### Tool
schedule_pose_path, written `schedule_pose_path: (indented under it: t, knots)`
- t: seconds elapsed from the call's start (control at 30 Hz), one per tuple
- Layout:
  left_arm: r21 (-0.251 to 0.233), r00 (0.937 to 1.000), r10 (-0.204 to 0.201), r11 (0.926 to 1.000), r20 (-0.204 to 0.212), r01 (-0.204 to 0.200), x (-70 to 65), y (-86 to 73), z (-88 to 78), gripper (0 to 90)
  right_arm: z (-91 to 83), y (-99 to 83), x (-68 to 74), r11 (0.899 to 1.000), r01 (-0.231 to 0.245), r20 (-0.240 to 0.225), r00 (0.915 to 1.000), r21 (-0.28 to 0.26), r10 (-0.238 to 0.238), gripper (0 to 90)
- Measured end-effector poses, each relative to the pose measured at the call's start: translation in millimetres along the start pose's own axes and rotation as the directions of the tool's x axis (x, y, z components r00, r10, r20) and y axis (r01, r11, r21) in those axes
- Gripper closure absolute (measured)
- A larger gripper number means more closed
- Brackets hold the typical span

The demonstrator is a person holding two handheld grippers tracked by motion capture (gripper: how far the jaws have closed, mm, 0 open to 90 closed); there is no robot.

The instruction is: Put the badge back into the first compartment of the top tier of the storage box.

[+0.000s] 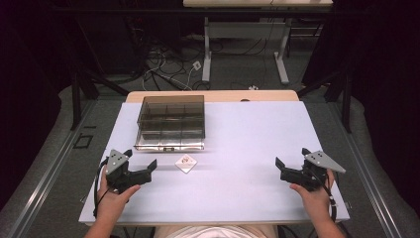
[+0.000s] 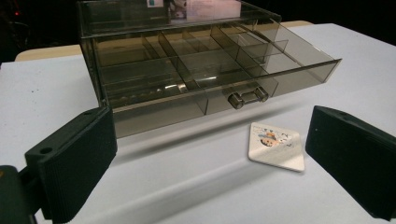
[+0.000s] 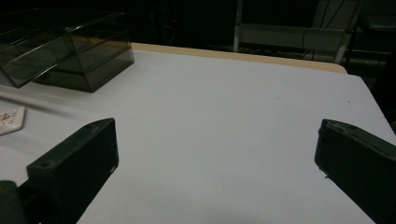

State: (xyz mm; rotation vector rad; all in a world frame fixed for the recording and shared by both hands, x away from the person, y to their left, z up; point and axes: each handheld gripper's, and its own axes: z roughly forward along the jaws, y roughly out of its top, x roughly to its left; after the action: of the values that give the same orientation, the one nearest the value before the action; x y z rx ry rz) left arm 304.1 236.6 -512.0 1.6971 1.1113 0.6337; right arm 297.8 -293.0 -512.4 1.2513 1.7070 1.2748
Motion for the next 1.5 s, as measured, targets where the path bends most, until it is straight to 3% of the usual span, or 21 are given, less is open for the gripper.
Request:
schedule_pose_path:
  t: [0.13, 0.4, 0.5, 0.73, 1.0, 1.27, 1.5]
  knots:
    - [0.012, 0.9999, 0.017, 0.9998, -0.002, -0.017, -0.6, 0.1, 1.1, 2.8, 0.8, -0.6, 2.6, 1.000, 0.002, 0.008, 1.0000, 0.012, -0.002, 0.0]
    - [0.025, 1.0000, 0.007, 0.9997, -0.003, -0.007, -2.8, 0.3, 2.8, 3.4, 2.2, -1.5, 4.4, 1.000, 0.004, 0.001, 1.0000, 0.009, -0.004, 0.0]
    - [0.036, 1.0000, 0.009, 0.9993, 0.004, -0.009, -4.3, 0.3, 4.6, 3.4, 3.2, -2.2, 4.2, 1.000, -0.011, -0.021, 0.9997, 0.024, 0.011, 0.0]
    - [0.065, 0.9993, 0.033, 0.9973, 0.020, -0.034, -9.6, -1.1, 14.3, 5.1, 7.1, -3.7, 6.1, 1.000, 0.030, -0.033, 0.9990, 0.009, -0.030, 0.0]
    - [0.100, 0.9988, 0.037, 0.9942, 0.033, -0.040, -14.8, -3.5, 23.8, 5.6, 12.4, -5.3, 5.9, 0.997, 0.072, -0.039, 0.9967, 0.041, -0.071, 0.0]
    - [0.118, 0.9981, 0.046, 0.9917, 0.040, -0.051, -18.8, -5.3, 30.9, 5.6, 15.0, -6.2, 3.1, 0.997, 0.051, 0.004, 0.9987, 0.065, -0.051, 0.0]
    - [0.135, 0.9984, 0.023, 0.9904, 0.051, -0.030, -21.4, -7.1, 39.6, 5.6, 17.7, -7.6, -2.1, 0.997, 0.025, 0.034, 0.9990, 0.079, -0.028, 0.0]
